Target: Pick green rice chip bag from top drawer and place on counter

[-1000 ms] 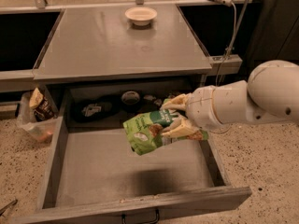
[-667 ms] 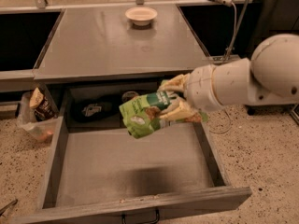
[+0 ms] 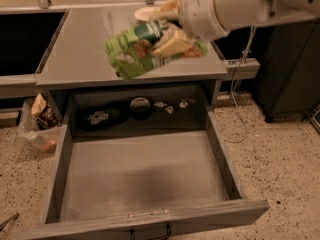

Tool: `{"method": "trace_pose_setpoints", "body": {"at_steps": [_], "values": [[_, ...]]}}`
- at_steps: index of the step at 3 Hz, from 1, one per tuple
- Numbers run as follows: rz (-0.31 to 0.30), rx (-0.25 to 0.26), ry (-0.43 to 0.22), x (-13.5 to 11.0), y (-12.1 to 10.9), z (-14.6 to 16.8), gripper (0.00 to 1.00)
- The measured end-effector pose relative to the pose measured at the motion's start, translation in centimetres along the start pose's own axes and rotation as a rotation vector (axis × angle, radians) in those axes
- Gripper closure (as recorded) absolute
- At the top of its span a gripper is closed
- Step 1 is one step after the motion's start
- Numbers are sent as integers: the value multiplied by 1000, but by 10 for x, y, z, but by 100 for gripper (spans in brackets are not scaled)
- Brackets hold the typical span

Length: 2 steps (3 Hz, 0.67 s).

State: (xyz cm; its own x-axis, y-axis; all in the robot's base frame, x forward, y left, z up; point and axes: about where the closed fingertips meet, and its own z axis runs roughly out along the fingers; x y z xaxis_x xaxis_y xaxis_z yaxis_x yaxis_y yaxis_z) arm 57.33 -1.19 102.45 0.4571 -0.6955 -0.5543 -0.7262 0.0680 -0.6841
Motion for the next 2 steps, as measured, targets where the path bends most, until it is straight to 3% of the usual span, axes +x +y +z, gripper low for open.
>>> {"method": "trace_pose_setpoints", "body": {"at_steps": [1,2], "values": [[-109,103,-14,-17,-70,20,100],[-146,169,-18,-30,-126,57,100]]}}
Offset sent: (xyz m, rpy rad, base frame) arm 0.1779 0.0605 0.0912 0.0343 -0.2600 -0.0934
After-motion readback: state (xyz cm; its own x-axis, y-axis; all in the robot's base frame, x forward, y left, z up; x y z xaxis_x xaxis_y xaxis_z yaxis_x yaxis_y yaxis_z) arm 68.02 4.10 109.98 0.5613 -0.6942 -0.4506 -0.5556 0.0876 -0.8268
